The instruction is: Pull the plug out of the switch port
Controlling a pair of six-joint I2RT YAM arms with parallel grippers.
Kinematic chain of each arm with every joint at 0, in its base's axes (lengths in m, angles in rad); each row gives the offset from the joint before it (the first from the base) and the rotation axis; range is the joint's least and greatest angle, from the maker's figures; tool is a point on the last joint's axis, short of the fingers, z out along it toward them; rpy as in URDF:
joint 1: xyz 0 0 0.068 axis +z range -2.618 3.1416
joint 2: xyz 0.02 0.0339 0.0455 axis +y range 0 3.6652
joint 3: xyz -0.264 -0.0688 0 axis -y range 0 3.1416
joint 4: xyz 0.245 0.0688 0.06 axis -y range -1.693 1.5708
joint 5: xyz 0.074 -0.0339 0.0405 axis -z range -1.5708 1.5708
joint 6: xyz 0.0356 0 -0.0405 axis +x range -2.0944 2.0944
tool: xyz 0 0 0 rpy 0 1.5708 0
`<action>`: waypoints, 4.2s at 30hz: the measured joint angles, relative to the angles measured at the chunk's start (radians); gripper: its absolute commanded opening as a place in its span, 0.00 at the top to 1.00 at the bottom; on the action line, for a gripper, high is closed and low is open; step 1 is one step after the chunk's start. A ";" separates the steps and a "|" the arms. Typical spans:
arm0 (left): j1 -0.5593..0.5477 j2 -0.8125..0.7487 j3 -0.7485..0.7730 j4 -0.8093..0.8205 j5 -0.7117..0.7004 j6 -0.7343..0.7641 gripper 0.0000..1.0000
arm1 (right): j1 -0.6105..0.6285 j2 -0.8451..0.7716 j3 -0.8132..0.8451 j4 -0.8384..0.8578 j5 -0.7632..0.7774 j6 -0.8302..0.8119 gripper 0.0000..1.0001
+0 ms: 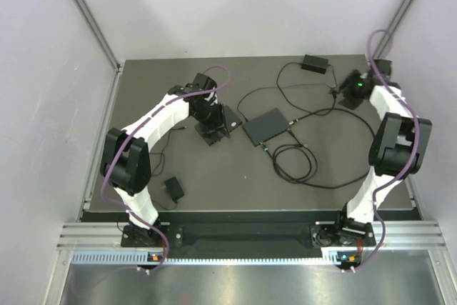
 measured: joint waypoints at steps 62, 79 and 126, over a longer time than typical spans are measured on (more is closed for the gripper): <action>-0.120 0.390 0.262 0.051 0.179 -0.071 0.61 | 0.454 -0.243 -0.625 0.123 -0.229 -0.120 0.69; -0.117 0.426 0.262 0.044 0.224 -0.063 0.61 | 0.404 -0.216 -0.816 0.571 -0.404 0.100 0.67; -0.113 0.426 0.237 0.050 0.276 -0.066 0.62 | 0.350 0.020 -0.652 0.478 -0.624 0.109 1.00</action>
